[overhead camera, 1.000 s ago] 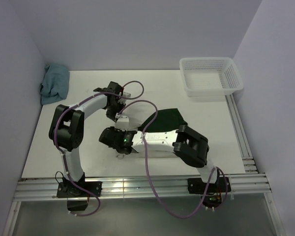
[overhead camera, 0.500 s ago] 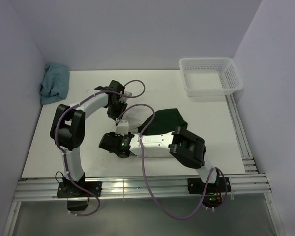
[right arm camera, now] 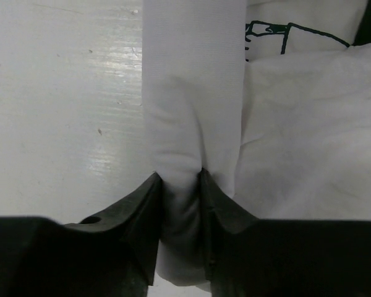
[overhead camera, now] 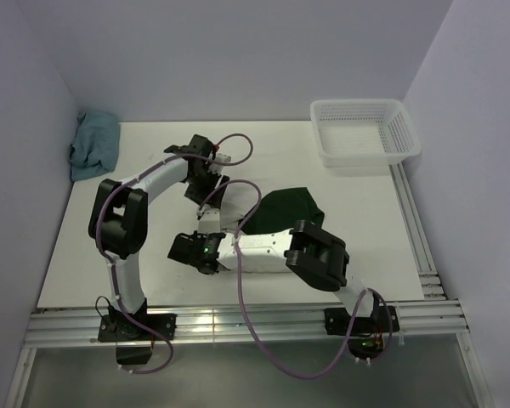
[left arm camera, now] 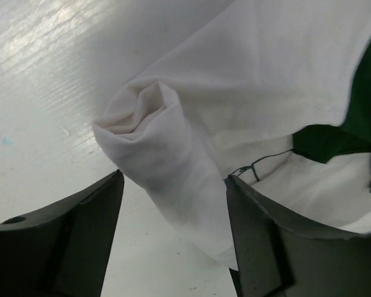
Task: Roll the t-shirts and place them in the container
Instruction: Roll the tshirt
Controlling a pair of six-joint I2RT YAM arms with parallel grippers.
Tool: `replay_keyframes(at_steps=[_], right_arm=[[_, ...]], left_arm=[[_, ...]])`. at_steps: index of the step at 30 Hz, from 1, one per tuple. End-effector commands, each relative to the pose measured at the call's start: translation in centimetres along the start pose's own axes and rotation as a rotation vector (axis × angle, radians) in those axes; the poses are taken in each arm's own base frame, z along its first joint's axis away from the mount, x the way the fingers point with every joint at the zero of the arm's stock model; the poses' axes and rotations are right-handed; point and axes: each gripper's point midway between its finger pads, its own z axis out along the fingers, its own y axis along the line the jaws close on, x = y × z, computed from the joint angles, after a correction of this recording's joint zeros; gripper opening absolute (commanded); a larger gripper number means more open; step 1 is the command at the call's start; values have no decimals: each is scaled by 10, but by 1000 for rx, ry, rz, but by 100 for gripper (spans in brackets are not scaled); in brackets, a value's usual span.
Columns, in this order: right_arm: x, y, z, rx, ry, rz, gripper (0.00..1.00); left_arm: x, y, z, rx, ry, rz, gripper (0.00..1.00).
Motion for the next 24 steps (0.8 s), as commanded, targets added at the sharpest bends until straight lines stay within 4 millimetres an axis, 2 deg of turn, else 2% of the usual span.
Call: replay_keyframes(at_steps=[1,2,3,4,5,6,7,8,10,11,12,13,14,15,17,18,19,20,24], right_arm=[[35,-8,2,-28,82,24,30],[34,-7,1,-55,85,45,26],[21,10,-8,-149,59,102,26],[30,-4,-4,-155,69,104,22],[28,-2,-5,-201,83,135,20],[8,19,-18,-329,45,207,20],[21,3,-11,-337,63,209,19],[15,3,-11,-385,63,252,18],[11,6,-20,-531,65,347,18],[8,5,-22,-571,63,379,18],[-5,12,-28,-654,55,443,18],[2,2,-24,-655,67,456,18],[-2,0,-21,-664,69,482,18],[-7,3,-23,-698,60,499,18],[-2,1,-20,-721,78,515,18],[-9,6,-25,-769,68,552,18],[-6,4,-23,-785,86,564,18],[-4,3,-19,-790,95,587,18],[-11,5,-18,-859,91,640,18]], left_arm=[[-36,-18,-36,104,-123,43,73],[-38,-17,-42,122,-130,41,76],[-48,-25,-53,184,-161,48,77],[-50,-27,-58,216,-167,46,77],[-53,-25,-64,240,-178,36,77],[-59,-24,-73,298,-204,29,77],[-60,-23,-77,326,-210,25,77],[-59,-14,-81,352,-223,4,77],[-57,-15,-87,433,-242,-6,78],[-52,-6,-86,445,-244,-19,78],[-49,-4,-86,459,-246,-23,79],[-46,-5,-86,485,-250,-22,78],[-38,-1,-80,495,-238,-22,79],[-34,-3,-78,510,-233,-14,80],[-18,-6,-67,545,-204,-4,80],[-14,-6,-63,546,-199,-4,81],[-13,-4,-58,544,-211,7,81],[-4,-6,-50,555,-191,-5,81],[7,-10,-32,597,-178,-30,82]])
